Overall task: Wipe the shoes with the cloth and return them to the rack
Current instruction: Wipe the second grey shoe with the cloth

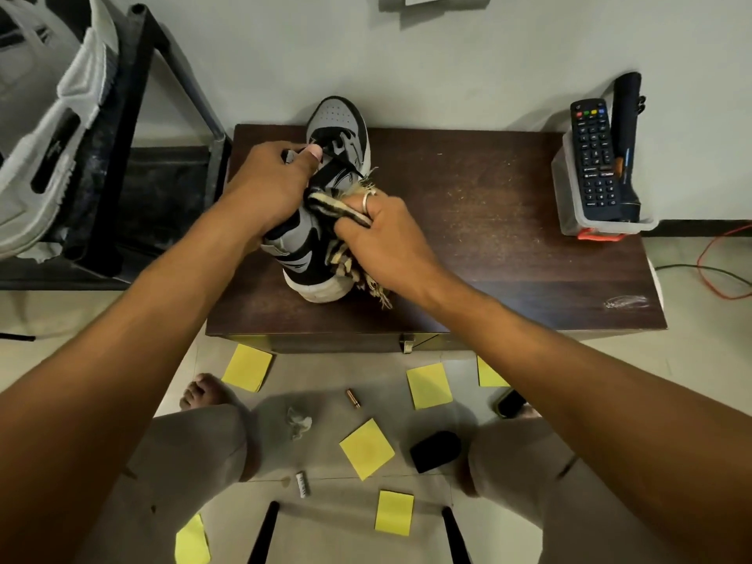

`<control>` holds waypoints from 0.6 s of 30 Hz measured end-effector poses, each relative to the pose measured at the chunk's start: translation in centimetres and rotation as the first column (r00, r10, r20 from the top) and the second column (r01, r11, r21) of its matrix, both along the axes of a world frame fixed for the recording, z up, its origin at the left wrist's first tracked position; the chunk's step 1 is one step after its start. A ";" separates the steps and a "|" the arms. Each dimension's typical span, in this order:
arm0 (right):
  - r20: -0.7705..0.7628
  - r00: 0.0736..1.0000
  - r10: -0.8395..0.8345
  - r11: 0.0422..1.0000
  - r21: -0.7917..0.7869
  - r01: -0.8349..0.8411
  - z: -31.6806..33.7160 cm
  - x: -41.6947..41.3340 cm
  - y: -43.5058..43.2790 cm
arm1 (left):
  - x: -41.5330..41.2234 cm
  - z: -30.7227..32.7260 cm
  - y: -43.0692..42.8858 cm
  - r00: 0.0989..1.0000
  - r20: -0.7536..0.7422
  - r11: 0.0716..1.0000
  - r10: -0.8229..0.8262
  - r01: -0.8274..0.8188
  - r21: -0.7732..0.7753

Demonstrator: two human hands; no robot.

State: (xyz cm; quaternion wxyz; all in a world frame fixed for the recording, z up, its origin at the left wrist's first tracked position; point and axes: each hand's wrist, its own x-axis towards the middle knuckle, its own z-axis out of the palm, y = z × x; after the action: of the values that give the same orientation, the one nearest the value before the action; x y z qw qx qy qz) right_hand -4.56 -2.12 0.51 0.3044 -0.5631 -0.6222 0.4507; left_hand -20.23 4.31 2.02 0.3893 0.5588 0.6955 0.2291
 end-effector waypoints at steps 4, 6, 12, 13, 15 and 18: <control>-0.051 0.999 0.000 0.999 0.050 0.003 0.4 0.9 0.3 | -0.7 -0.1 0.1 0.999 0.033 0.999 -0.037 0.038 -0.015; -0.089 0.985 -0.147 0.978 0.134 0.158 -0.3 0.7 1.2 | -0.5 0.0 0.2 0.996 0.038 0.996 -0.080 0.082 -0.039; 0.066 0.985 -0.159 0.977 0.156 0.148 -0.4 0.1 2.3 | 0.0 0.0 0.3 0.984 0.013 0.983 -0.176 0.177 -0.058; 0.065 0.989 -0.132 0.982 0.141 0.122 -0.3 0.1 2.0 | -0.1 0.0 0.3 0.984 0.013 0.983 -0.176 0.177 -0.052; 0.026 0.997 -0.070 0.992 0.103 0.067 -0.2 0.2 1.3 | -0.4 0.0 0.4 0.987 0.022 0.986 -0.161 0.162 -0.047; -0.025 0.998 0.064 0.996 0.066 -0.062 -0.3 1.1 0.6 | -0.8 0.0 0.6 0.985 0.068 0.986 -0.155 0.159 -0.051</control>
State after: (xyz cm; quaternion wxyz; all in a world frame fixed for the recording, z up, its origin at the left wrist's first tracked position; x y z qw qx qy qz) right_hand -3.49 -1.48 0.19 0.3166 -0.5269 -0.6497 0.4473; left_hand -21.01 4.91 2.03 0.4439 0.5931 0.6426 0.1958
